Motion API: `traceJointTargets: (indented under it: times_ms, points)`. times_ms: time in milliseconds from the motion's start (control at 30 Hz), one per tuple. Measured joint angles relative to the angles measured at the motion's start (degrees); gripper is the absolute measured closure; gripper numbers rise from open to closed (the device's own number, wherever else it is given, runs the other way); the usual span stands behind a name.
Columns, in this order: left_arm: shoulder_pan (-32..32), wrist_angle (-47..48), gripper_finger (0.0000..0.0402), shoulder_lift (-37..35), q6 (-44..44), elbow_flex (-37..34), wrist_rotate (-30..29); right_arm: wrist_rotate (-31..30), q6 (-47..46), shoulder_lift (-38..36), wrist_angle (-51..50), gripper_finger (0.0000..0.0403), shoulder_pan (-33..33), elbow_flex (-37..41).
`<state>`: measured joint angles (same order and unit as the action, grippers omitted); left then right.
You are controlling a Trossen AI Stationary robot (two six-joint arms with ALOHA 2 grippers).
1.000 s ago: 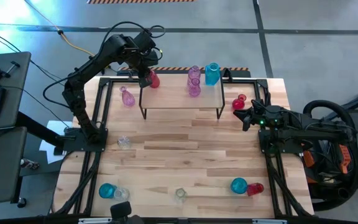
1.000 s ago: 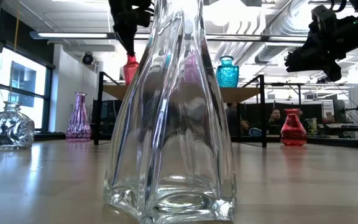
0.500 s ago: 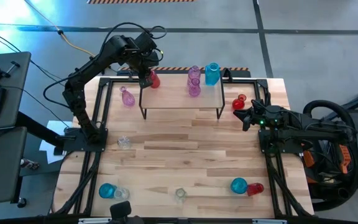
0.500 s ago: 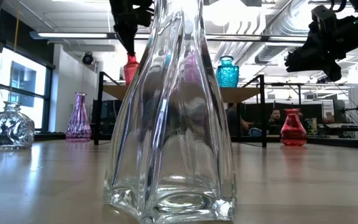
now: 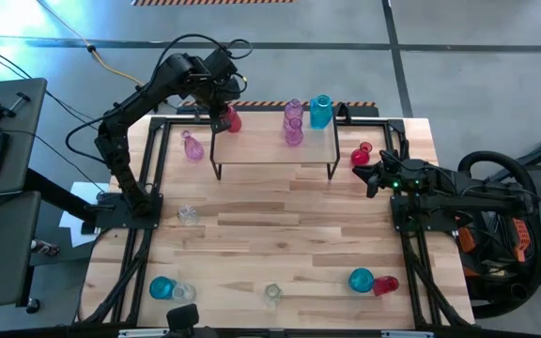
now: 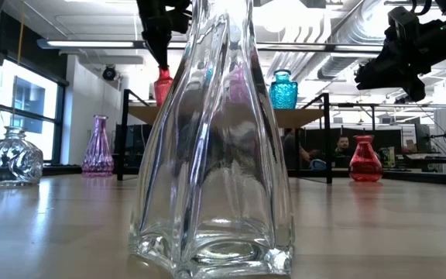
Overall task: Sort vases onto shelf
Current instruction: Put the left red vase on the shelf
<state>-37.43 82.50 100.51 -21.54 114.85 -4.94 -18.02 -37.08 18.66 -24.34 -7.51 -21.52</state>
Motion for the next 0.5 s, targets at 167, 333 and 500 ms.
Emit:
traceJointTargets:
  times_ms: [167, 333, 500]
  points:
    - [0.00, -0.07, 0.0361, 0.02, -0.04, 0.00, 0.18, 0.00, 0.00, 0.00, -0.02, 0.0341, 0.01, 0.00]
    - [0.00, -0.80, 0.0358, 0.04, -0.07, -0.04, 0.85, 0.00, -0.01, 0.01, -0.01, 0.0341, 0.02, 0.00]
    - [0.00, -1.51, 0.0357, 0.04, -0.07, -0.07, 1.02, -0.01, -0.02, 0.02, 0.00, 0.0341, 0.02, 0.00]
